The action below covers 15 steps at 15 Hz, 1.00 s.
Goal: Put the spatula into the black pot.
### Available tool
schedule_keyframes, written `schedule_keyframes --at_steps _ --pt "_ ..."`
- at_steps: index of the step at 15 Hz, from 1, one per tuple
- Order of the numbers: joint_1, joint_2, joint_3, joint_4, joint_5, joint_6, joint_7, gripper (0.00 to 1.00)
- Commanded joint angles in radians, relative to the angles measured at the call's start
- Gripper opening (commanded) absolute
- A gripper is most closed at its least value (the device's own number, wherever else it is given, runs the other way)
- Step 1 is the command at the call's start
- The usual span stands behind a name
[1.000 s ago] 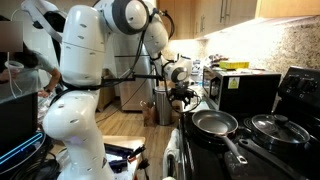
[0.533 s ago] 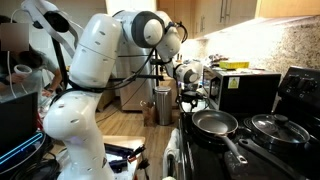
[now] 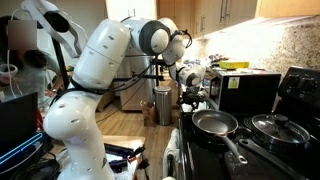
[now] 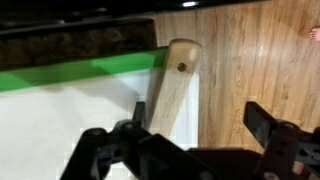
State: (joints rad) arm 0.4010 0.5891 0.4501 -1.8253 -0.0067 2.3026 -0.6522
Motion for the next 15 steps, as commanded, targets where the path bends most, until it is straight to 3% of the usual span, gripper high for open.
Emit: schedule_keyframes --at_steps 1,5,11,15 --pt "0.023 -0.004 -0.028 0.012 -0.024 -0.034 0.102 1.0" --pt "0.057 0.005 -0.066 0.035 -0.053 -0.08 0.26 1.0" --pt "0.089 0.036 -0.078 0.067 -0.082 -0.114 0.314 1.0" --pt "0.144 0.06 -0.119 0.091 -0.2 -0.131 0.363 1.0"
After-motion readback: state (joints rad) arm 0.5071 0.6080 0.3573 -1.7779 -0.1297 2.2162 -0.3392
